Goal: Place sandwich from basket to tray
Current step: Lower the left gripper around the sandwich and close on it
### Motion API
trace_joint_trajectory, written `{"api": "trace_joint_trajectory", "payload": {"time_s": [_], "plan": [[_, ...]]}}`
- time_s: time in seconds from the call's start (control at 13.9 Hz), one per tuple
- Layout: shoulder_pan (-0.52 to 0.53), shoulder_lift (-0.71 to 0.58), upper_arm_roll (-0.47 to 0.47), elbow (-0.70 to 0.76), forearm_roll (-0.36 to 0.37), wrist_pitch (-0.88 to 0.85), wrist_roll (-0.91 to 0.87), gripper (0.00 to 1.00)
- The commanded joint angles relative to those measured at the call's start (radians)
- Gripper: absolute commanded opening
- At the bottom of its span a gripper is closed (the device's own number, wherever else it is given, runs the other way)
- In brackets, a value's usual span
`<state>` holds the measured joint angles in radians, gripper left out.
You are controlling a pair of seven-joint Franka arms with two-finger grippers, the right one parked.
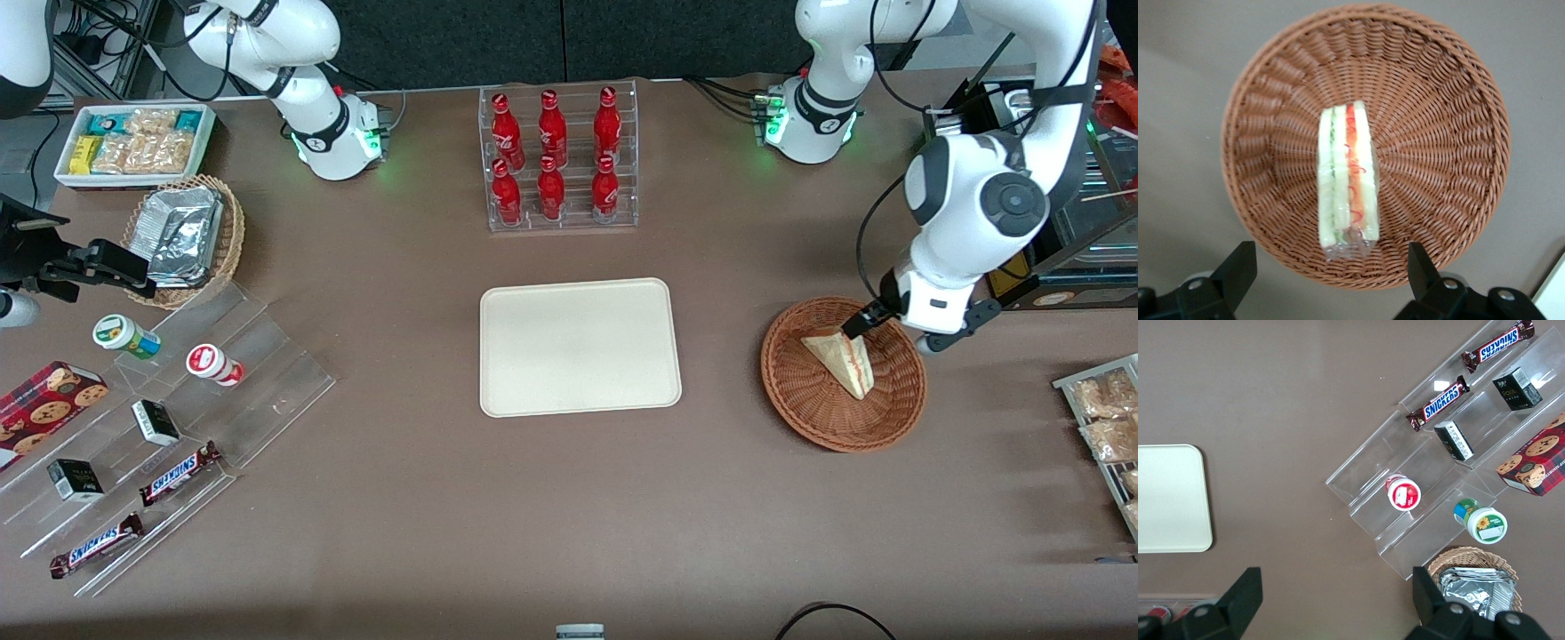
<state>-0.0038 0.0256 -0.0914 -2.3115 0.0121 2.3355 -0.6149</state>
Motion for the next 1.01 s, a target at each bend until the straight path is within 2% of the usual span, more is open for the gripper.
{"api": "trace_joint_trajectory", "payload": {"time_s": [0.0,0.5,0.94], "plan": [[-0.015,0.014,-0.001,-0.031,0.008,0.063,-0.023,1.00],[-0.015,0.071,-0.001,-0.091,0.008,0.224,-0.025,1.00],[-0.015,0.105,-0.001,-0.095,0.009,0.245,-0.023,1.00]]}}
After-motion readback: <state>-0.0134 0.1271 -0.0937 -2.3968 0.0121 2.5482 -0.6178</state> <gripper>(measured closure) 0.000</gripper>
